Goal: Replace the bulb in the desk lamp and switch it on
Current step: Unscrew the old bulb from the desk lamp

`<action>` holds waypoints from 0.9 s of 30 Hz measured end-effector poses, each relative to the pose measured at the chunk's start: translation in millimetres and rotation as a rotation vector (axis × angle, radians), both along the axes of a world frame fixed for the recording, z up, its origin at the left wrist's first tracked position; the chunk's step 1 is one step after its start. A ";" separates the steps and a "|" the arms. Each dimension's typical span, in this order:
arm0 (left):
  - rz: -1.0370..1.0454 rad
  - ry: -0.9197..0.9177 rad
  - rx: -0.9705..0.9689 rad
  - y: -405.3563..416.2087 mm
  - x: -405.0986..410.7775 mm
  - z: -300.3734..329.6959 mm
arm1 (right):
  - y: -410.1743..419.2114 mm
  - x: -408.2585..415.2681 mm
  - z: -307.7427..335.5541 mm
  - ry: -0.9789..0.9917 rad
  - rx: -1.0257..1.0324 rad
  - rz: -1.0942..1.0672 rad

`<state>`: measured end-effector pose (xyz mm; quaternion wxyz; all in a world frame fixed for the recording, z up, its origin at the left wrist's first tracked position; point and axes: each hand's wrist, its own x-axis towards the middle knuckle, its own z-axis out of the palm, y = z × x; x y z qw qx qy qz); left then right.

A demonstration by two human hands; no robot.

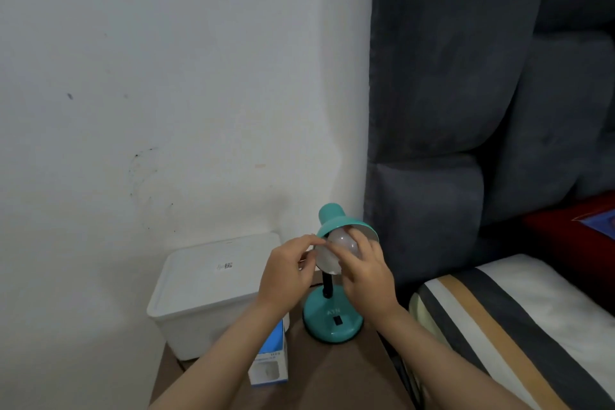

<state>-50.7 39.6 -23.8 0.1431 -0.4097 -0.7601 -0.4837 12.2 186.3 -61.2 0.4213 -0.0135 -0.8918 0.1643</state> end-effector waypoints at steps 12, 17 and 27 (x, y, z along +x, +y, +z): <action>0.009 -0.063 0.005 2.0 6.0 3.1 | -21.1 4.1 4.6 0.155 -0.437 -0.036; 0.009 -0.076 0.006 2.0 7.2 4.0 | -18.6 5.8 -2.1 0.110 -0.273 -0.049; 0.032 -0.055 0.015 2.9 9.5 2.5 | -29.8 7.6 9.6 0.179 -0.620 -0.067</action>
